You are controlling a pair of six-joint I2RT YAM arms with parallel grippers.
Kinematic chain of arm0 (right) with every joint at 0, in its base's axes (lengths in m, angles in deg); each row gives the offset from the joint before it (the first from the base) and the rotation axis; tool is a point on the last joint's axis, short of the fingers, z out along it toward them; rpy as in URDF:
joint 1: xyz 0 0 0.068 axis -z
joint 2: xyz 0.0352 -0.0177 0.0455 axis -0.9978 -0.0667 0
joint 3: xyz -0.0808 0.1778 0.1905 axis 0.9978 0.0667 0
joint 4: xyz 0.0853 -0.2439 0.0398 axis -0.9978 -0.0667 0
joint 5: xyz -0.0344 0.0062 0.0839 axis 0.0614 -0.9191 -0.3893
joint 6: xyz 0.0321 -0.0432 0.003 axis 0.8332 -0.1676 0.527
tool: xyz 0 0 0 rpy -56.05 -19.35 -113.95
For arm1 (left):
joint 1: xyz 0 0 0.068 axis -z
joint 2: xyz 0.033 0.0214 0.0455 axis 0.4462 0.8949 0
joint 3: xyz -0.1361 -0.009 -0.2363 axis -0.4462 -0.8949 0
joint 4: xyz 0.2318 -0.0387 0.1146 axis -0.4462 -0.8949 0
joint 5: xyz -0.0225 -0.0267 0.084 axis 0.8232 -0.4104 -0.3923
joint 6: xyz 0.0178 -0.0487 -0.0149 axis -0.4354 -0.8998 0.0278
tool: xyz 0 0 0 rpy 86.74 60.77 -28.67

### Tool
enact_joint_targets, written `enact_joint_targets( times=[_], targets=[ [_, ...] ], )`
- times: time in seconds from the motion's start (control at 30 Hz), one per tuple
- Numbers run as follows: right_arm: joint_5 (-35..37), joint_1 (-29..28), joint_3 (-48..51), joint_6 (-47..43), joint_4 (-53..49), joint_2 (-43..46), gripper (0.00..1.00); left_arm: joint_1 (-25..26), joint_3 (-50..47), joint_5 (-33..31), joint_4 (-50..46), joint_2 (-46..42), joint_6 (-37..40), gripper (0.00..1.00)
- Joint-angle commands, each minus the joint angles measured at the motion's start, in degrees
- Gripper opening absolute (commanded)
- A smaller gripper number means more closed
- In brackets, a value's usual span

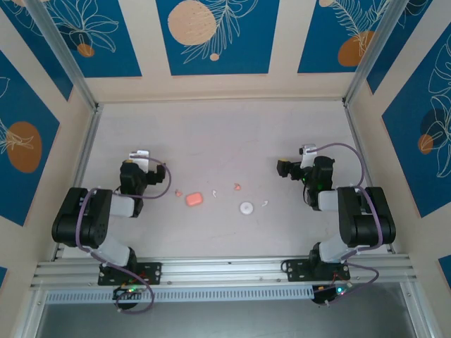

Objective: Insert wireless bluetooth earbuds into charging case

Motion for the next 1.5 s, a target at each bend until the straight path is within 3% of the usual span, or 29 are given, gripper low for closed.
enact_joint_targets(
  times=[0.0,1.1,1.27,1.37,1.47],
  targets=[
    [1.1,-0.2,-1.34,0.13,0.35,0.05,0.99,-0.17,0.81,1.0,0.64,-0.5,1.03,1.0],
    [1.45,0.41,-2.14,1.11,-0.76,-0.13,0.99,-1.13,1.6,2.58,-0.65,-0.36,0.41,1.0],
    [1.71,0.34,-1.77,1.1,-0.37,0.42,0.99,-0.95,0.72,-1.34,0.12,-1.55,-0.75,1.0],
    [2.8,-0.07,-4.88,1.14,-7.62,3.4,0.99,-0.56,1.57,-3.38,-4.59,-5.53,-0.84,1.0],
    [3.96,-0.36,-12.21,3.63,-25.21,7.27,0.99,-0.36,5.24,-3.46,-17.29,-11.08,-2.14,0.98]
  ],
)
